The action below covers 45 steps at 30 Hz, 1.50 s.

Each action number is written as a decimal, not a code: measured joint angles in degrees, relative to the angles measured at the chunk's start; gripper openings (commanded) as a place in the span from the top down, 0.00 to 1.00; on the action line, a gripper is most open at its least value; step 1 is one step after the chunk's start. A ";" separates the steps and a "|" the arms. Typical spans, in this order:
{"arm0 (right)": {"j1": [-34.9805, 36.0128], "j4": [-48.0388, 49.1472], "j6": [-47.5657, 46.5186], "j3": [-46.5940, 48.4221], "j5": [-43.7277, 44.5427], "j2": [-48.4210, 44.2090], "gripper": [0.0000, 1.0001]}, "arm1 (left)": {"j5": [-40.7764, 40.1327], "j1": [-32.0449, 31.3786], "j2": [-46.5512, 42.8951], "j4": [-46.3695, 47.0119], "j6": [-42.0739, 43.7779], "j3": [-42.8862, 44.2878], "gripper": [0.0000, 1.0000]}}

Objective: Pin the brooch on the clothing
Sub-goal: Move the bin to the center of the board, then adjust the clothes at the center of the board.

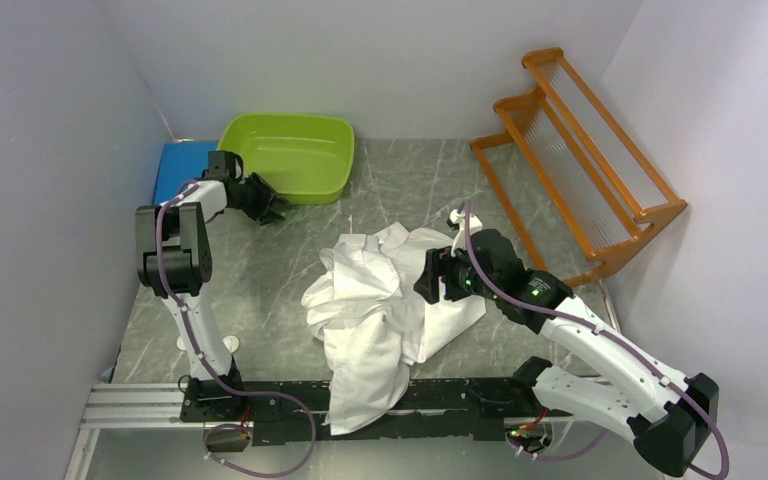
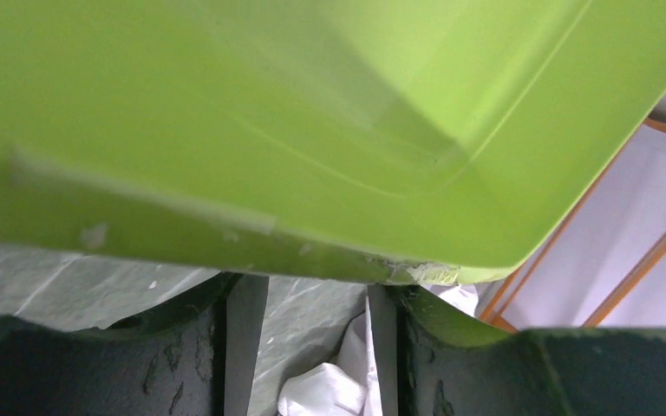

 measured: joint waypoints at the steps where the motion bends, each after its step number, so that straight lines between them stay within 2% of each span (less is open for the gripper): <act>1: 0.02 -0.11 0.00 0.00 0.00 0.00 0.27 | 0.83 -0.07 0.55 0.44 -0.61 0.50 0.49; 11: 0.00 -1.07 0.15 0.00 0.81 -1.86 0.24 | 3.85 -0.15 0.96 1.81 -0.72 1.05 0.38; 15: 0.00 -1.07 0.83 0.00 0.68 -2.95 0.23 | 3.65 -0.13 -4.17 3.91 0.15 -4.92 0.33; 23: 0.00 0.44 3.34 -2.84 -2.32 -3.08 0.22 | 3.87 0.00 -31.67 0.24 4.20 -24.33 0.27; 29: -0.11 2.91 6.58 -6.71 -4.81 -1.46 0.22 | 4.81 -2.03 -50.51 -9.29 4.24 -36.81 0.22; 32: -0.24 4.74 8.70 -9.38 -5.38 -0.59 0.22 | 5.22 -6.01 -58.86 -13.00 3.13 -39.82 0.20; 37: -1.51 5.60 13.55 -14.51 -5.25 -0.07 0.22 | 5.60 -18.23 -67.89 -13.68 -0.55 -41.33 0.20; 40: -3.45 5.49 16.61 -17.92 -5.20 -1.14 0.22 | 4.57 -25.62 -67.95 -13.53 -1.70 -40.98 0.20; 45: -8.66 5.20 21.22 -23.54 -5.77 -5.73 0.23 | 1.03 -33.09 -59.93 -14.86 -1.64 -34.80 0.23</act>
